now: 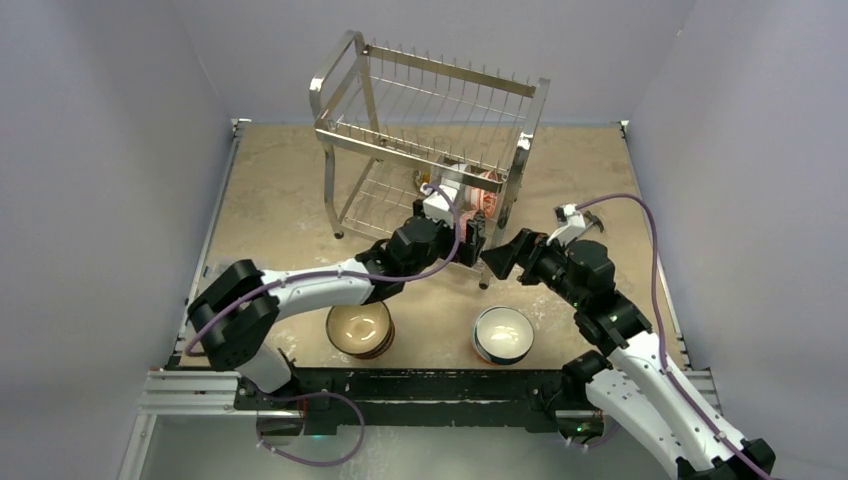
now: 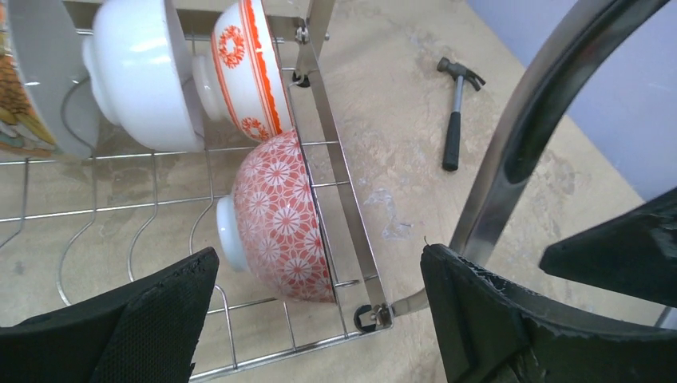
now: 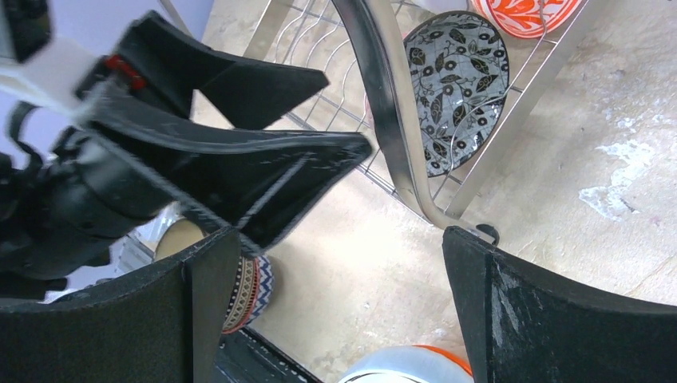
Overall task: Load the bowls into the dish rack
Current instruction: Place the bowl in the dish rack, then move the dish rack to the center of the board.
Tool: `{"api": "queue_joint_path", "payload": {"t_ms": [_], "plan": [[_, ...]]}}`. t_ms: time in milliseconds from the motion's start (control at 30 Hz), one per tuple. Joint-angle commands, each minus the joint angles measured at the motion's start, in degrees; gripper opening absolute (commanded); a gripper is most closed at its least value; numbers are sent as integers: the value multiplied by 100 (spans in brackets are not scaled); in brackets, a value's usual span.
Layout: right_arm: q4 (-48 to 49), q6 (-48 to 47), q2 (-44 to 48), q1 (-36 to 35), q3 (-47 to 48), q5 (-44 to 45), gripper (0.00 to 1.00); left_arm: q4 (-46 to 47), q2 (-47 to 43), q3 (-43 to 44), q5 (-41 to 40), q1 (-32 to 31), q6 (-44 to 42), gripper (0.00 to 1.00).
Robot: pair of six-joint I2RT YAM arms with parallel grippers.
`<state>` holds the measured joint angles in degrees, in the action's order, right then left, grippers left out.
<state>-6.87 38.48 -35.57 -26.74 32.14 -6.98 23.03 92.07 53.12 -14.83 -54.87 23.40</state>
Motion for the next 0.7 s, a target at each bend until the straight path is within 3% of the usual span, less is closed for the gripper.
{"api": "queue_joint_path", "payload": {"t_ms": [0,267,467,667], "plan": [[293,-303,-147,-24,343,80,98,66,-665,-258,-167,137,201,97],[438,-851,-919,-24,785,659,93,-675,-1643,-833,-337,513,440,97],[664,-1189,-1602,-25,1031,814,81,-1242,-2308,-1272,-539,764,630,97],[782,-1295,-1788,-24,959,922,42,-1508,-2795,-1638,-409,1105,916,96]]}}
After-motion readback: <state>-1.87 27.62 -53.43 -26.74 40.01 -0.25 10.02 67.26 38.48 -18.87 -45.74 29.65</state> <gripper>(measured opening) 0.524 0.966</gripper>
